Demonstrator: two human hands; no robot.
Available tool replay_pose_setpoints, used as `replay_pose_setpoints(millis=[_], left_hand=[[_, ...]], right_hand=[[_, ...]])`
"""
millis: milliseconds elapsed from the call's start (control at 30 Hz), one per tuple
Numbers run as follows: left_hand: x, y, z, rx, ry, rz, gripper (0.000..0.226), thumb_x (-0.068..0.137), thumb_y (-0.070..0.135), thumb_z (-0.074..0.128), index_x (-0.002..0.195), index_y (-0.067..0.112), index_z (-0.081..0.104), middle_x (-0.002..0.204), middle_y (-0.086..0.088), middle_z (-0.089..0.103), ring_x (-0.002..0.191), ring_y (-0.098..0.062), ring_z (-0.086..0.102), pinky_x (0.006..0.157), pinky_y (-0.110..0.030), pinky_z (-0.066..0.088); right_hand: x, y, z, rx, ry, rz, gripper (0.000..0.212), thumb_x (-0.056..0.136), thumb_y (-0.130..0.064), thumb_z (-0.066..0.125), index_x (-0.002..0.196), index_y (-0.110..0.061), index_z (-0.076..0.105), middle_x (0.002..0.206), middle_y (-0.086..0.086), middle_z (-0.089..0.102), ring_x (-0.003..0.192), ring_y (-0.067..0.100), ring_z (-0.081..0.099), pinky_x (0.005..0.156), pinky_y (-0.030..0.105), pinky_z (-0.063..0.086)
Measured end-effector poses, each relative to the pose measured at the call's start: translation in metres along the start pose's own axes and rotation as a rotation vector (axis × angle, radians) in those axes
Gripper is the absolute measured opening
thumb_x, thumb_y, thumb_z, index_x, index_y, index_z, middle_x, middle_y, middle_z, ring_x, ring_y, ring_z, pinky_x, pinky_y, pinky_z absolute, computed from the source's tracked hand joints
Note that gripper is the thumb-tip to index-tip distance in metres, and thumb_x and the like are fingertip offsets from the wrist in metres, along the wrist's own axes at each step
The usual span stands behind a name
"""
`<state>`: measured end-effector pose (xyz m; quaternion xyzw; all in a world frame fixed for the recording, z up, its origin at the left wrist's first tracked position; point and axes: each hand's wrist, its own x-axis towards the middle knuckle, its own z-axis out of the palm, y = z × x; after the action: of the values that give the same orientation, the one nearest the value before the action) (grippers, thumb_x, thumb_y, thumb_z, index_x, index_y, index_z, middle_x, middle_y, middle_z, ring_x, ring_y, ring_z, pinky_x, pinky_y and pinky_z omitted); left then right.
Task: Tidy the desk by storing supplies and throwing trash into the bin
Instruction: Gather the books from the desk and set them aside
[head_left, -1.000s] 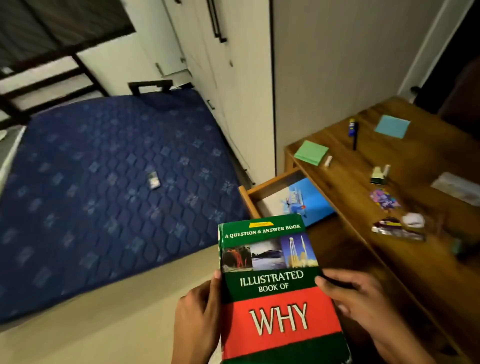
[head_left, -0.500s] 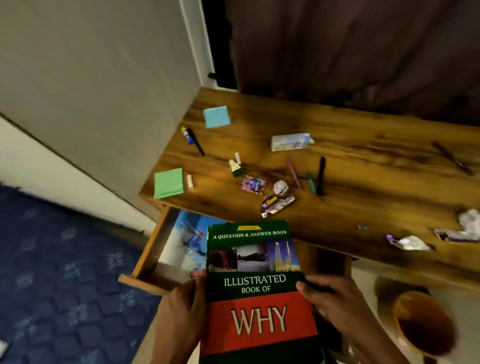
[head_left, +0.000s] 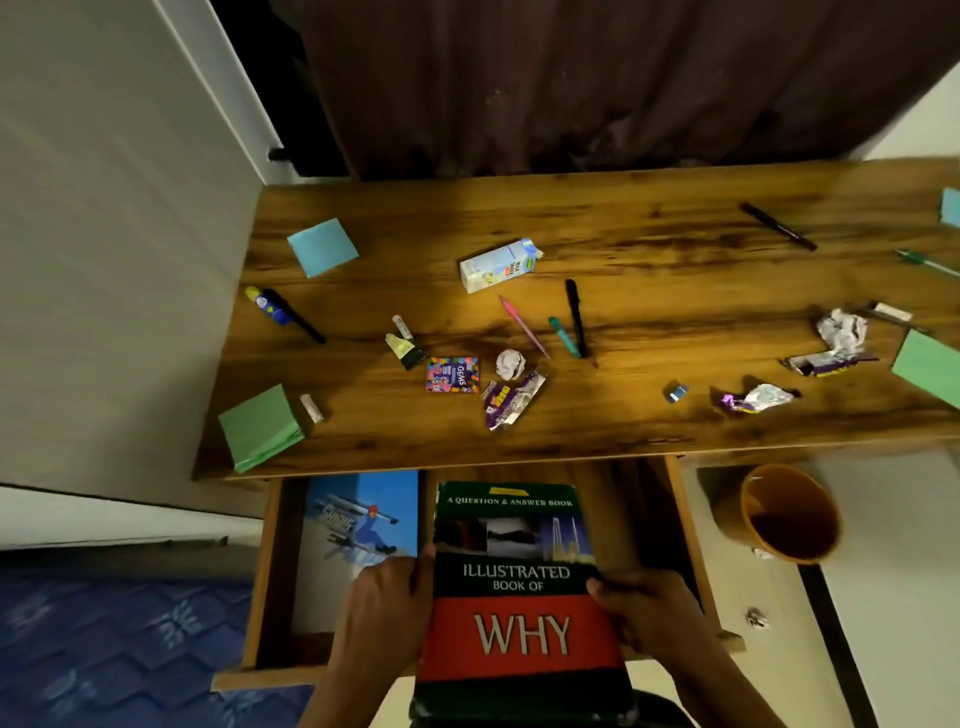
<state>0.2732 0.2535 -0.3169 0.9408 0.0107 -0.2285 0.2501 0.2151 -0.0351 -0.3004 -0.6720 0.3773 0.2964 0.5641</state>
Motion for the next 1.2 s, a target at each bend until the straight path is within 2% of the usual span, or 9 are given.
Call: replay_pose_setpoints(millis=[167,300,467,567,667,767,1000,1133,1200], left_hand=[[0.035,-0.015,0.023,-0.059,-0.016,-0.097,0.048,0.094,0.062,0.024,0.080,0.026,0.053,0.068,0.006,0.064,0.062,-0.005,0.065,0.055,-0.016,0.049],[0.061,-0.022,0.035,-0.041,-0.004,-0.152,0.049,0.097,0.062,0.024,0.075,0.027,0.050,0.065,0.008,0.060,0.058,-0.006,0.060,0.052,-0.019,0.046],[0.083,-0.028,0.044,0.135,-0.001,-0.128,0.039,0.109,0.045,0.032,0.087,0.021,0.054,0.076,0.003,0.061,0.056,-0.005,0.051,0.046,-0.015,0.028],[0.090,-0.034,0.053,0.181,-0.056,-0.148,0.039,0.110,0.038,0.035,0.099,0.013,0.063,0.093,-0.007,0.072,0.078,-0.020,0.067,0.056,-0.025,0.040],[0.097,-0.039,0.062,0.228,-0.159,-0.161,0.024,0.103,0.029,0.053,0.111,0.009,0.063,0.112,-0.010,0.073,0.102,-0.025,0.071,0.081,-0.033,0.056],[0.100,-0.042,0.065,0.196,-0.242,-0.186,0.039,0.091,0.028,0.074,0.121,0.008,0.061,0.121,-0.009,0.071,0.114,-0.025,0.067,0.095,-0.032,0.053],[0.101,-0.044,0.068,0.218,-0.213,-0.171,0.041,0.090,0.048,0.070,0.114,0.014,0.066,0.115,-0.003,0.071,0.105,-0.019,0.068,0.089,-0.030,0.056],[0.095,-0.043,0.068,0.309,-0.145,-0.117,0.021,0.102,0.027,0.048,0.108,0.017,0.066,0.113,-0.003,0.071,0.101,-0.016,0.067,0.084,-0.027,0.055],[0.094,-0.045,0.070,0.334,-0.127,-0.107,0.021,0.100,0.023,0.048,0.103,0.018,0.068,0.108,-0.002,0.073,0.097,-0.016,0.069,0.081,-0.027,0.057]], right_hand=[[0.055,-0.007,0.020,-0.133,0.052,-0.069,0.012,0.094,-0.030,0.069,0.095,-0.020,0.075,0.085,0.001,0.078,0.077,0.017,0.076,0.080,0.040,0.062],[0.097,-0.016,0.036,-0.166,0.123,-0.104,0.016,0.094,-0.032,0.068,0.101,-0.020,0.076,0.092,0.000,0.077,0.083,0.016,0.074,0.073,0.031,0.060],[0.138,-0.011,0.049,-0.118,0.139,-0.090,0.017,0.092,-0.030,0.071,0.107,-0.021,0.074,0.101,0.003,0.077,0.089,0.019,0.074,0.084,0.045,0.062],[0.155,-0.001,0.054,-0.086,0.171,-0.088,0.018,0.091,-0.027,0.073,0.107,-0.019,0.075,0.101,0.006,0.077,0.085,0.021,0.075,0.081,0.046,0.063],[0.160,0.003,0.058,-0.081,0.179,-0.094,0.019,0.092,-0.024,0.072,0.110,-0.020,0.075,0.104,0.006,0.077,0.087,0.021,0.075,0.080,0.045,0.063],[0.163,0.008,0.062,-0.101,0.177,-0.107,0.020,0.094,-0.019,0.069,0.114,-0.017,0.074,0.106,0.007,0.076,0.086,0.021,0.074,0.077,0.041,0.063],[0.169,0.023,0.066,-0.145,0.215,-0.045,0.020,0.093,-0.018,0.071,0.112,-0.013,0.072,0.094,0.007,0.075,0.076,0.021,0.073,0.068,0.036,0.062],[0.174,0.027,0.063,-0.254,0.248,-0.043,0.023,0.090,-0.020,0.075,0.112,-0.014,0.074,0.095,0.009,0.077,0.074,0.021,0.073,0.063,0.033,0.061],[0.172,0.023,0.064,-0.354,0.255,-0.101,0.020,0.090,-0.019,0.075,0.109,-0.014,0.075,0.095,0.007,0.078,0.069,0.015,0.071,0.053,0.021,0.055]])
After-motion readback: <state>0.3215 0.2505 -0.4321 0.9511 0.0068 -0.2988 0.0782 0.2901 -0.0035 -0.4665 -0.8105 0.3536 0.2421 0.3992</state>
